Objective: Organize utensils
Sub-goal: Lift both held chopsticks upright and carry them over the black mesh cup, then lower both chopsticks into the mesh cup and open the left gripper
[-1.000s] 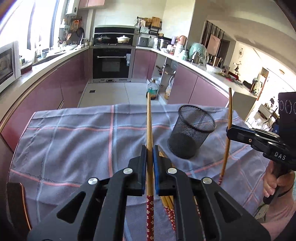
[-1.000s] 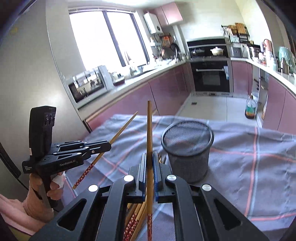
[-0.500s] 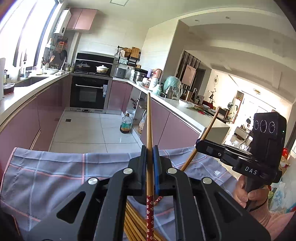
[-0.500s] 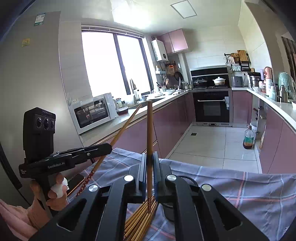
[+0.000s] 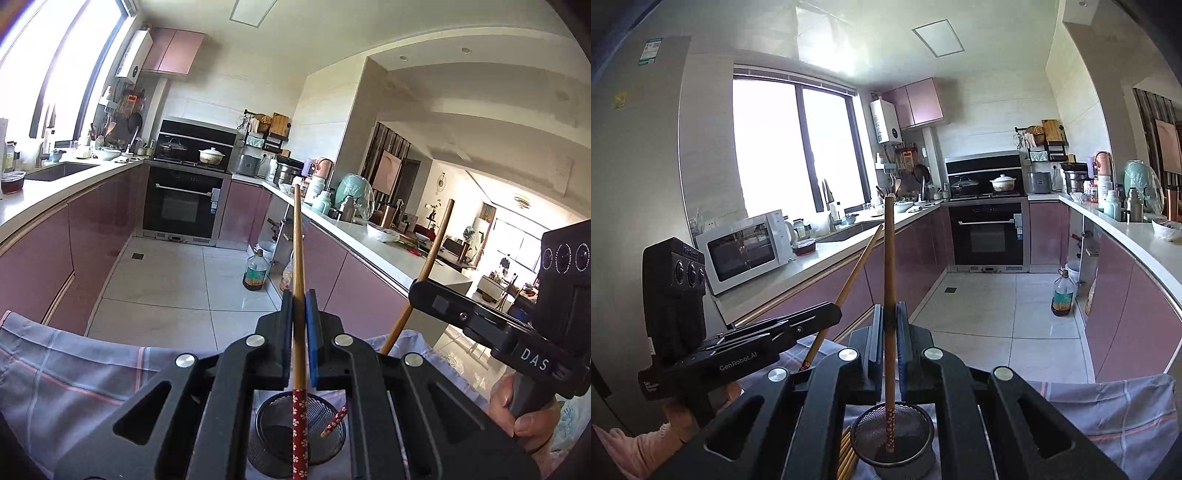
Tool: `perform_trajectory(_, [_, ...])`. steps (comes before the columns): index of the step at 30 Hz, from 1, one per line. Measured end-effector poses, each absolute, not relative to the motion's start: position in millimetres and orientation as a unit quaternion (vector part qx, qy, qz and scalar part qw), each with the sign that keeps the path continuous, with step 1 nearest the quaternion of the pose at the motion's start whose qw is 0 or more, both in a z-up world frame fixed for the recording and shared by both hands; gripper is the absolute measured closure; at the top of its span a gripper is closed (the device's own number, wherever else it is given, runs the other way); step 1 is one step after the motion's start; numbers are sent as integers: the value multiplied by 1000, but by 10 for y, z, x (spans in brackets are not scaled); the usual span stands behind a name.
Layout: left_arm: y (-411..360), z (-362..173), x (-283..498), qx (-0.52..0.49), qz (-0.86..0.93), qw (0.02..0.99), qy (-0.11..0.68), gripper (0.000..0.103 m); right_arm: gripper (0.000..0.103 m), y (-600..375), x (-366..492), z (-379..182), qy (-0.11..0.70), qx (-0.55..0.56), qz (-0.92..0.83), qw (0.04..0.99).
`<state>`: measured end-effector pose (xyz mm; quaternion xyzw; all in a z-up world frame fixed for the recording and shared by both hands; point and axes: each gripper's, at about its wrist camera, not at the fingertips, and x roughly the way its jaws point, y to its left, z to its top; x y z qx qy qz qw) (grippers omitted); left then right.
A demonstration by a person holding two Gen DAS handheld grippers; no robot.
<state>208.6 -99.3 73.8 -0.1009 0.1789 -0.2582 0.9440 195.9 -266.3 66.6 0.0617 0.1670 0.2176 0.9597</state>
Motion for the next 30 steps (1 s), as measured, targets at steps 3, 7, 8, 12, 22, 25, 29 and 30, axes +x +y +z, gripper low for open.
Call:
perform_trajectory(3, [-1187,675,2266,-96,-249,946,182,95,98,-2640,2047,574,176,64,215,958])
perform_trajectory(7, [-1429,468,2523,-86,-231,951,186,95,98,-2570,2136,406,200,59,213,955])
perform_trajectory(8, [-1496,409,2604,-82,-227,952,191,95,98,-2562,2153,355,206,57,211,954])
perform_trajectory(12, [-1649,151,2844,-69,-217,951,208,95,98,-2516,2228,186,236,57,215,946])
perform_trajectory(22, [-1534,-98,2910,-60,-218,951,209,95,80,-2584,2382,102,255,103,220,936])
perform_trajectory(25, [-1459,-97,2836,-58,-223,952,203,96,80,-2540,2368,171,245,103,231,936])
perform_trajectory(29, [-1425,-69,2681,-53,-234,951,193,96,80,-2484,2382,199,245,101,240,934])
perform_trajectory(30, [-1405,-68,2651,-53,-240,950,194,96,80,-2484,2376,192,246,101,241,933])
